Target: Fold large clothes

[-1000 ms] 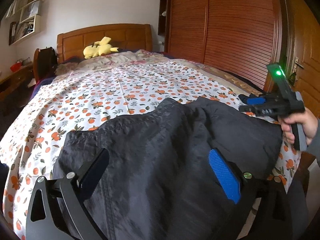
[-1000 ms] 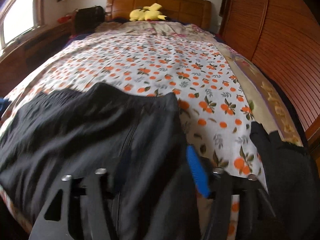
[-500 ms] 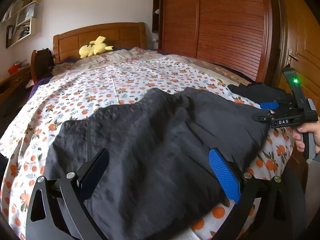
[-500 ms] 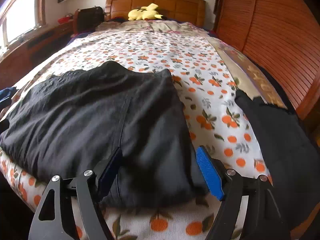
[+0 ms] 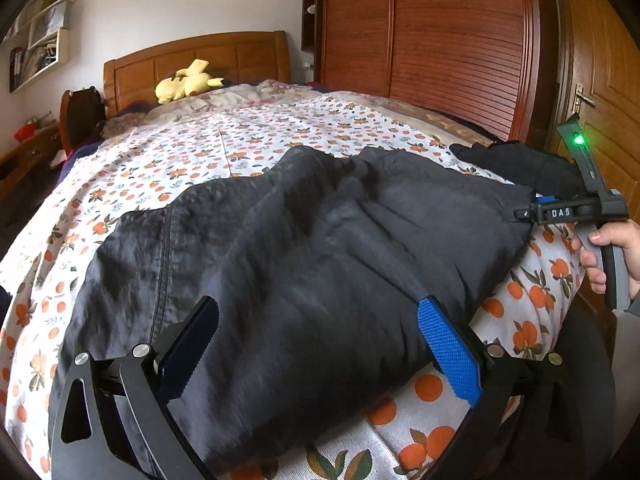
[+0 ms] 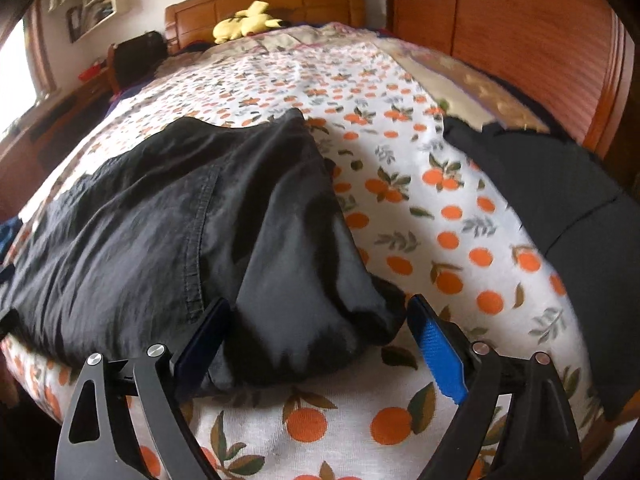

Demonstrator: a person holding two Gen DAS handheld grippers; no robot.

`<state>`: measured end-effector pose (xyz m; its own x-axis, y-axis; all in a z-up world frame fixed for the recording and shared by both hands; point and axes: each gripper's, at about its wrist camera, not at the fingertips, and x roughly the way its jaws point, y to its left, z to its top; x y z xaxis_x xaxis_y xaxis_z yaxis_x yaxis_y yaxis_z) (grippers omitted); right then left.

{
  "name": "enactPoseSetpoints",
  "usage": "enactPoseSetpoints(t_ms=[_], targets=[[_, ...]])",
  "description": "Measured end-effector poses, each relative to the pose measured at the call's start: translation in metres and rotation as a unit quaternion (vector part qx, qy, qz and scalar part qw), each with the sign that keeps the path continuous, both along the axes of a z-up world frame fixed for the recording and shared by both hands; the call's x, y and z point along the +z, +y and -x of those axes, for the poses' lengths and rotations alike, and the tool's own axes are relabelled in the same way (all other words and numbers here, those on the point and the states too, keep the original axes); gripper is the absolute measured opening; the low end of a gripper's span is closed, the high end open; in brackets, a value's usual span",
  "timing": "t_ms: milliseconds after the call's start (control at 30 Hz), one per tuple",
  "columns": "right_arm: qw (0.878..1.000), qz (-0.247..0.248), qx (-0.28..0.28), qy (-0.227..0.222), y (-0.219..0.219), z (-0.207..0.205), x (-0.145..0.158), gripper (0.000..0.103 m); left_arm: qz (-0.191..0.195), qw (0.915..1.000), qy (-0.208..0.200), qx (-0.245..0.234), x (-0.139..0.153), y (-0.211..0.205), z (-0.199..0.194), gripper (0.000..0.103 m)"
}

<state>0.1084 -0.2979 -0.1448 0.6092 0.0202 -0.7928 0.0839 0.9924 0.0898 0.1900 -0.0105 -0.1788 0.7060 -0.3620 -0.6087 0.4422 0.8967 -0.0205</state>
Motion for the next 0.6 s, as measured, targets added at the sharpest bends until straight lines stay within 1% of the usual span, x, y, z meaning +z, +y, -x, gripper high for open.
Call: enactPoseSetpoints(t_ms=[167, 200, 300, 467, 500, 533, 567, 600], targets=[[0.999, -0.031, -0.004, 0.010, -0.005, -0.003, -0.005, 0.086, -0.007, 0.9999, 0.008, 0.003, -0.007, 0.002, -0.003, 0.100], [0.999, -0.040, -0.002, 0.010, -0.005, -0.003, -0.006, 0.085, -0.007, 0.9999, 0.010, 0.004, -0.009, 0.002, -0.004, 0.100], [0.998, -0.067, 0.002, 0.009, -0.007, -0.005, -0.008, 0.077, -0.007, 0.9999, 0.014, 0.005, -0.011, 0.003, -0.007, 0.100], [0.996, -0.084, 0.008, 0.004, -0.004, -0.008, -0.007, 0.065, -0.010, 0.9997, 0.021, 0.004, -0.017, 0.001, -0.010, 0.100], [0.996, -0.089, 0.010, 0.002, -0.004, -0.009, -0.006, 0.059, -0.011, 0.9997, 0.022, 0.003, -0.018, 0.000, -0.011, 0.100], [0.995, -0.095, 0.015, 0.001, -0.003, -0.011, -0.006, 0.050, -0.010, 0.9997, 0.022, 0.003, -0.018, 0.000, -0.011, 0.100], [0.995, -0.098, 0.018, 0.001, -0.002, -0.012, -0.005, 0.046, -0.009, 0.9997, 0.023, 0.003, -0.018, 0.001, -0.011, 0.100], [0.995, -0.097, 0.021, -0.002, 0.000, -0.013, -0.002, 0.038, -0.009, 0.9997, 0.023, 0.003, -0.018, 0.000, -0.011, 0.100]])
